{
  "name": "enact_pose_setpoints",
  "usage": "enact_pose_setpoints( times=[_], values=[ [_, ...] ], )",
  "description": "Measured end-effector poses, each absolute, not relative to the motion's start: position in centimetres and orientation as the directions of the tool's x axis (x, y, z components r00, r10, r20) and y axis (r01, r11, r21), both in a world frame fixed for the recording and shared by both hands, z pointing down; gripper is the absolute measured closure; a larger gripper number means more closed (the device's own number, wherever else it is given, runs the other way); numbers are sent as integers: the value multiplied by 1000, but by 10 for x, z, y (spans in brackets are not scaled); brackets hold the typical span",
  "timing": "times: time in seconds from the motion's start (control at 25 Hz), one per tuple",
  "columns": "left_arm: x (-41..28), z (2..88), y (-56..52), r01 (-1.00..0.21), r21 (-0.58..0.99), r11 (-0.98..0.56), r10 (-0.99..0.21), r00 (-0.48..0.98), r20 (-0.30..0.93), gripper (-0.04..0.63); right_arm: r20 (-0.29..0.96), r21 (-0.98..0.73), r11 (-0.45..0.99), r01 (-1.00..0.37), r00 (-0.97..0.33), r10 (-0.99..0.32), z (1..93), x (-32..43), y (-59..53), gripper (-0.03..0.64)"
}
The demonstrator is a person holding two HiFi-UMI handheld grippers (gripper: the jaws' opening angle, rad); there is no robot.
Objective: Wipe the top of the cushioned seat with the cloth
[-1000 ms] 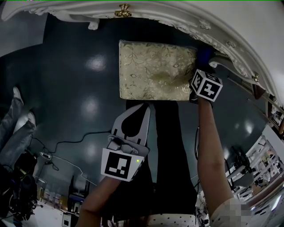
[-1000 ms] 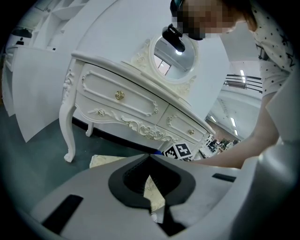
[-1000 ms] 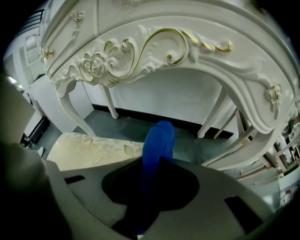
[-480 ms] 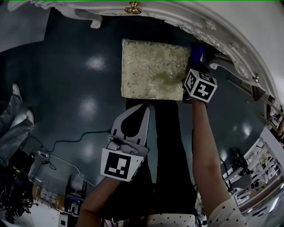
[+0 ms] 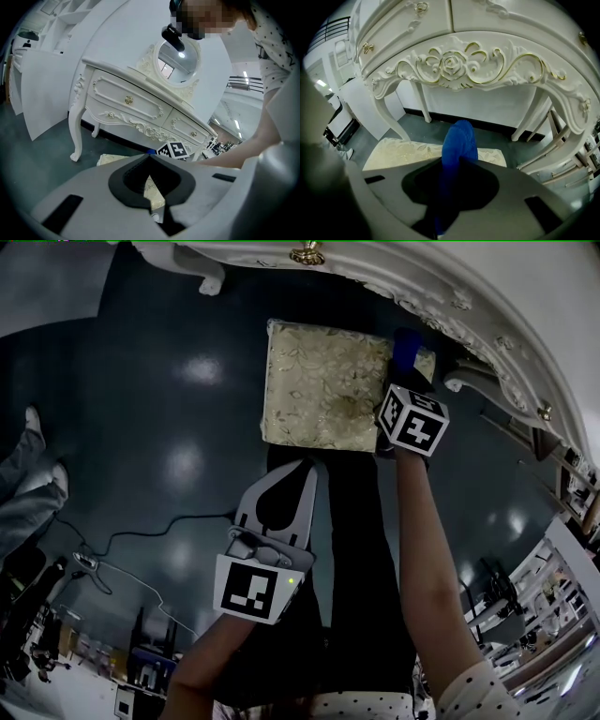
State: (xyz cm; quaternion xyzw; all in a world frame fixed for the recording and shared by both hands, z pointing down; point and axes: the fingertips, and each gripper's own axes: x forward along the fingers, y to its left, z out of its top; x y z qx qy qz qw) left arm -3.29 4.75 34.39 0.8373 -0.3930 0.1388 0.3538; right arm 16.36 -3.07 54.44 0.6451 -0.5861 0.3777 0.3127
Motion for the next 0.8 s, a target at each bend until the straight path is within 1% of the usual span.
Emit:
enact_pose_setpoints(
  times=[0.52, 0.68, 0.8],
  values=[
    [-47, 342, 45, -773, 488, -406, -586, 630, 510, 598, 849, -61, -103, -993, 3, -529, 544, 136, -38, 528],
    [-53, 342, 45, -778, 471, -417, -605, 624, 495, 598, 849, -63, -97, -993, -2, -529, 544, 127, -40, 528],
    [-58, 344, 46, -784, 479, -395, -598, 615, 514, 598, 848, -68, -84, -994, -13, -530, 544, 118, -42, 528]
  ],
)
